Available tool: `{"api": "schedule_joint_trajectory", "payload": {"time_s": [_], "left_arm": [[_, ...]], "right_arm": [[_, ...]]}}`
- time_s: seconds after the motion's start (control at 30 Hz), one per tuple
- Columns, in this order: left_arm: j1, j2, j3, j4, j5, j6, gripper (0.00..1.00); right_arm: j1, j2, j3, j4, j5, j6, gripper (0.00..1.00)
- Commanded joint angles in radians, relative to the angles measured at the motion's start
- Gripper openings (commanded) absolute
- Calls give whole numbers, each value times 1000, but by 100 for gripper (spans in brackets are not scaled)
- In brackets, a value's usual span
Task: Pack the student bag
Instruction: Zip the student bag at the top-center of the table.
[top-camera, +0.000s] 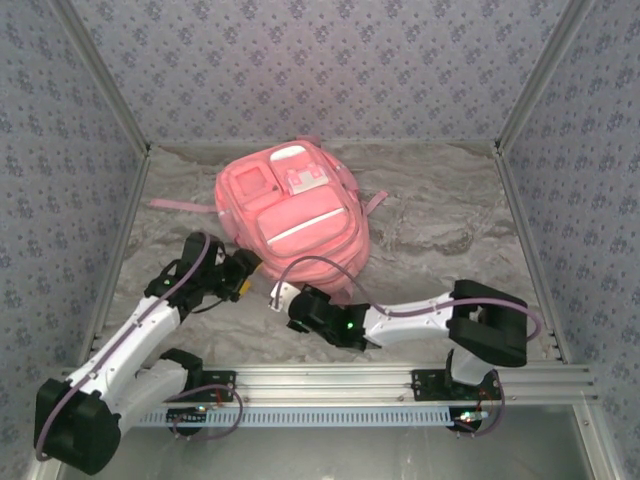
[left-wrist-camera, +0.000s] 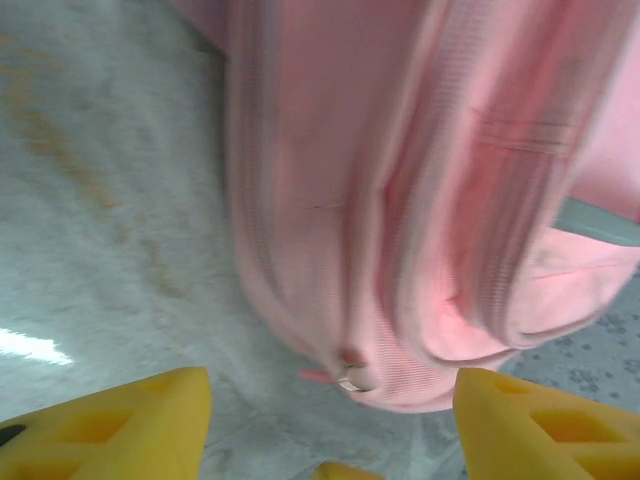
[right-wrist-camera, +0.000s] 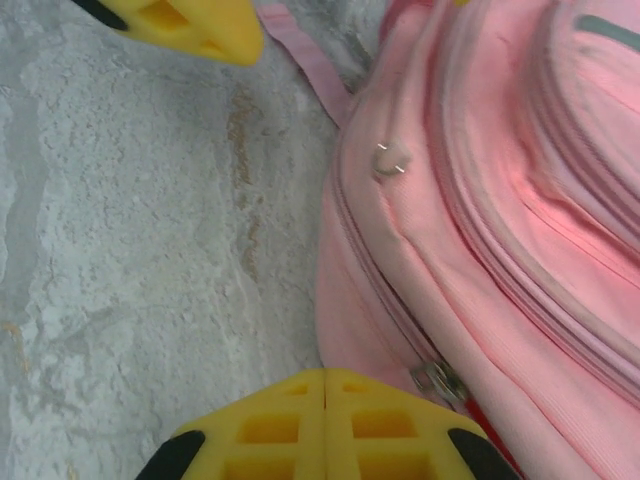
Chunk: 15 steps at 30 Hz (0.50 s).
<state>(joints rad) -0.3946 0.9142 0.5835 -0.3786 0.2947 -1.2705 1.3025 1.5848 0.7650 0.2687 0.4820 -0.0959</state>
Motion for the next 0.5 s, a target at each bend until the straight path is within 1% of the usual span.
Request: {"api": "schedule_joint_trajectory", "payload": {"time_s": [0.0,0.1,0.13,0.2,0.33,0.47], "left_arm": [[-37,34,-10,163,-30,-104,65],[-58,71,-29,226,-42,-124,63],[-65,83,-34,239,-45,-128,62],[-75,107,-38,255,-47,-135,61],[-98,139,-36,260,-61,-138,61],[-107,177,-27,282,-69,-140,60]], "right_arm": [[-22,-128,-92,40,29,123,14],[-100,-254,-219,106,-72,286,23],[-130,-290,-262,130,-111,340,24],[-168,-340,-321,167,-151,414,25],[-187,-388,-358,154,-172,445,25],[-186,-365,-361,171,-181,458,26]]}}
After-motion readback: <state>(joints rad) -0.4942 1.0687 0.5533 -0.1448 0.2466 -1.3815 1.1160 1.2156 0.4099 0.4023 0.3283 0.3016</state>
